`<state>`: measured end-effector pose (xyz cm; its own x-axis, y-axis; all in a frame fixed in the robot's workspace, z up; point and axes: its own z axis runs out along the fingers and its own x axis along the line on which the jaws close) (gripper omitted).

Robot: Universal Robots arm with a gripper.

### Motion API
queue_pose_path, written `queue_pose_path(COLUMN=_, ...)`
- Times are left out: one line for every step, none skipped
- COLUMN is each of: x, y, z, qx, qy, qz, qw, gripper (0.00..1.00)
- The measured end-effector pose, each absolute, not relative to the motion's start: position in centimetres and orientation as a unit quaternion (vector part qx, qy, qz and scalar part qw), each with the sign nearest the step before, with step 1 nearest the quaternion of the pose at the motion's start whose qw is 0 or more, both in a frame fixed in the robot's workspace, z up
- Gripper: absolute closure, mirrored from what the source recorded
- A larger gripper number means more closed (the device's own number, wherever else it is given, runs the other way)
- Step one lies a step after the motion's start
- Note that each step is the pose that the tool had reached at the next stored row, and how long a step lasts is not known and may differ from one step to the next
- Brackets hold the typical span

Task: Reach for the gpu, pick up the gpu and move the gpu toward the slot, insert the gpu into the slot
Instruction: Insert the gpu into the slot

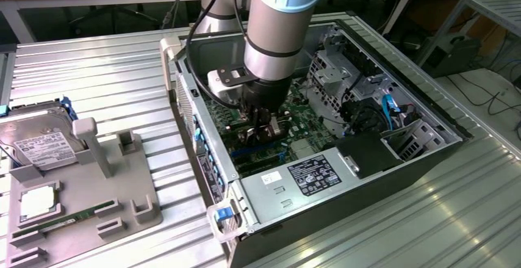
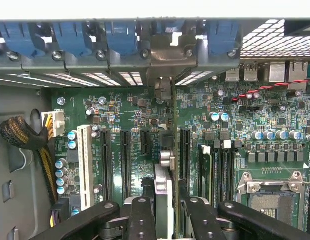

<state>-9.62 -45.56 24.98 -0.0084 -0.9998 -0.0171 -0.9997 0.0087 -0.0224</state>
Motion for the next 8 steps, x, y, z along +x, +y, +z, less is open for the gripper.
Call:
queue_pose_path(x=-9.62, y=-45.56, z=24.98, qx=-0.704, qy=0.710, qz=-0.002, qw=0.014, gripper=0.72)
queue_pose_path(x=-9.62, y=-45.52, z=24.98, qx=-0.704, qy=0.710, qz=-0.002, qw=0.014, gripper=0.72)
queue_pose_path(x=-9.62, y=-45.49, z=24.98, qx=-0.704, qy=0.710, qz=-0.002, qw=0.014, gripper=0.72)
queue_pose_path(x=-9.62, y=-45.48, z=24.98, qx=-0.704, qy=0.710, qz=-0.002, qw=0.014, gripper=0.72)
queue_pose_path(x=-9.62, y=-45.48, z=24.98, qx=-0.704, qy=0.710, qz=-0.002, qw=0.014, gripper=0.72)
queue_pose_path(x=-9.62, y=-45.48, z=24.98, qx=-0.704, qy=0.710, qz=-0.002, qw=0.014, gripper=0.72)
queue_pose_path(x=-9.62, y=-45.48, z=24.98, qx=-0.704, qy=0.710, qz=-0.002, qw=0.014, gripper=0.72)
queue_pose_path(x=-9.62, y=-45.48, z=24.98, qx=-0.704, qy=0.710, qz=-0.002, qw=0.014, gripper=0.72)
